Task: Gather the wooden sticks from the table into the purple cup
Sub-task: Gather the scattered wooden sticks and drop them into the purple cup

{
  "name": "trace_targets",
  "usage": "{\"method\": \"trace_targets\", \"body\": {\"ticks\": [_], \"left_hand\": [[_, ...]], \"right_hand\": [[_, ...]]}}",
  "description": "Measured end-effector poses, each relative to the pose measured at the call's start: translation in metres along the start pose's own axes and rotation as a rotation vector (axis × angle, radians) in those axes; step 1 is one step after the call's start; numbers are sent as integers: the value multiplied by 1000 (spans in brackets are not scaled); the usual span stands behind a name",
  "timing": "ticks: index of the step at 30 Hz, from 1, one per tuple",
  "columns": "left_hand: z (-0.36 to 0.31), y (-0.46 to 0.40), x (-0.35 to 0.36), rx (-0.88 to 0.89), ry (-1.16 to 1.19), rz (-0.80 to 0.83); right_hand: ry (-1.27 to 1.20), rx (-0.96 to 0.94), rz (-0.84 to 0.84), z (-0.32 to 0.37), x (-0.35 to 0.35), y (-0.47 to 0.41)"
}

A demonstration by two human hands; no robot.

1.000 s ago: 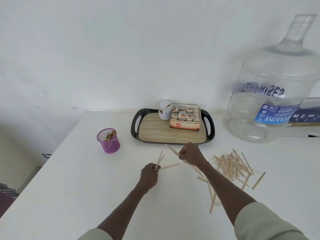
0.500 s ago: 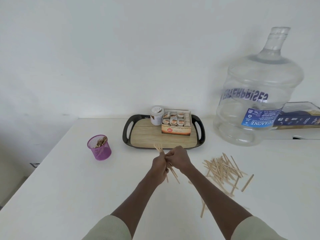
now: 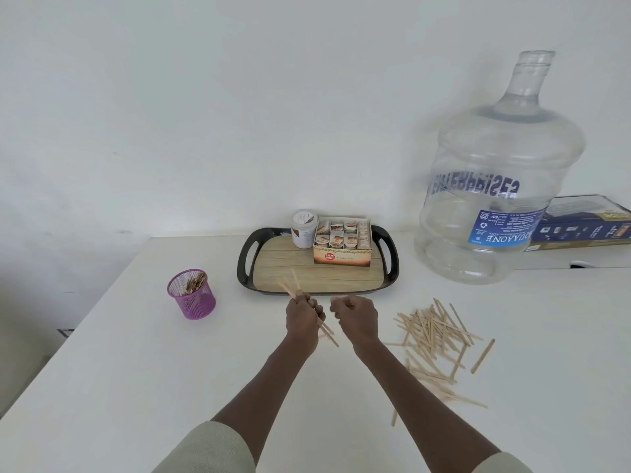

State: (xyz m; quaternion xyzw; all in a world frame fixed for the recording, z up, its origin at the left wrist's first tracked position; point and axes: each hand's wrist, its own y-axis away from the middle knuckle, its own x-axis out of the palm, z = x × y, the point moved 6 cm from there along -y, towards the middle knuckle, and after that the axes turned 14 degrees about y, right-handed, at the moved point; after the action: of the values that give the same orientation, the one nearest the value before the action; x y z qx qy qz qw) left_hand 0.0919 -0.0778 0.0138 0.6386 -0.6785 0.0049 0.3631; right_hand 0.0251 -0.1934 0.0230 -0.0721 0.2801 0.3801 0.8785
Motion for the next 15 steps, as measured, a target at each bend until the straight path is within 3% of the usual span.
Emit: {"method": "trace_targets", "body": {"ticks": [3,6,10,15], "left_hand": [[-5,8,6,61,-24,17],[-10,20,16,160,-79,70],[-15,40,29,318,-157,182],[-25,55,30,389,-233,196]], "right_hand": [[-310,329,142,-24,15,4],[-634,485,339,-25,31,18],[-1099,530,549,1,38,32],[-1274,487,624,28,40,33]]}}
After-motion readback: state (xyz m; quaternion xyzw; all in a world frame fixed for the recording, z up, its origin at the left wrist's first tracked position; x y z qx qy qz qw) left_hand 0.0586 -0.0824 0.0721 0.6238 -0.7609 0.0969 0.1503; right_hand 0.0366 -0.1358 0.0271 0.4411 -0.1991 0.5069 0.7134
